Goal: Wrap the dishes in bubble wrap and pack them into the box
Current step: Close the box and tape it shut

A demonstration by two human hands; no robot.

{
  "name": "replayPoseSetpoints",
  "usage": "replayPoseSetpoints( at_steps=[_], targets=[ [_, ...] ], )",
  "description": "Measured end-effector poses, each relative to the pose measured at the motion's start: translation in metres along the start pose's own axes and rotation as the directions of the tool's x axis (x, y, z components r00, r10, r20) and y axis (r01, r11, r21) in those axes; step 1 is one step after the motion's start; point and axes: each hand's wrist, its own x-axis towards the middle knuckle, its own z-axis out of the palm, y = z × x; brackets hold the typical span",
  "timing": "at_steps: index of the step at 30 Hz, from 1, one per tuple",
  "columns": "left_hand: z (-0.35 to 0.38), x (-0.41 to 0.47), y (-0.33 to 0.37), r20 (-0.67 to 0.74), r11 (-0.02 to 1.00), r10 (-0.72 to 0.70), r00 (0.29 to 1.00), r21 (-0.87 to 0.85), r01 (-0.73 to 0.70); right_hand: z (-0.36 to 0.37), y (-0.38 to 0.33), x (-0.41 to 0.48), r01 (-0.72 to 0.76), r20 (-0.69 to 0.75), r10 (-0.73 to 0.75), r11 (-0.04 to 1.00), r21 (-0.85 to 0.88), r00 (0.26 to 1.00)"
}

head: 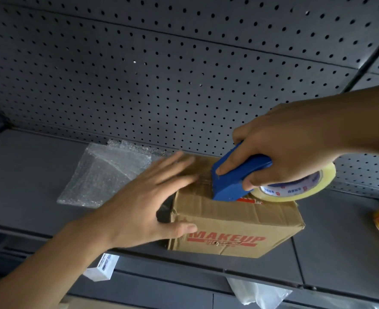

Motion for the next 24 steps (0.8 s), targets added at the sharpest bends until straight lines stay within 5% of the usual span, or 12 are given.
replayPoseSetpoints(
  at_steps=[7,24],
  targets=[
    [0.022,0.003,0.037,-0.009,0.921,-0.102,0.995,0.377,0.098,0.0,0.001,0.003,0.023,-0.02,-0.023,1.0,0.004,1.0],
    [0.023,0.002,0.038,-0.049,0.878,-0.075,0.996,0.471,0.09,0.011,0.02,-0.029,0.031,-0.038,-0.028,0.995,0.098,0.999]
  ],
)
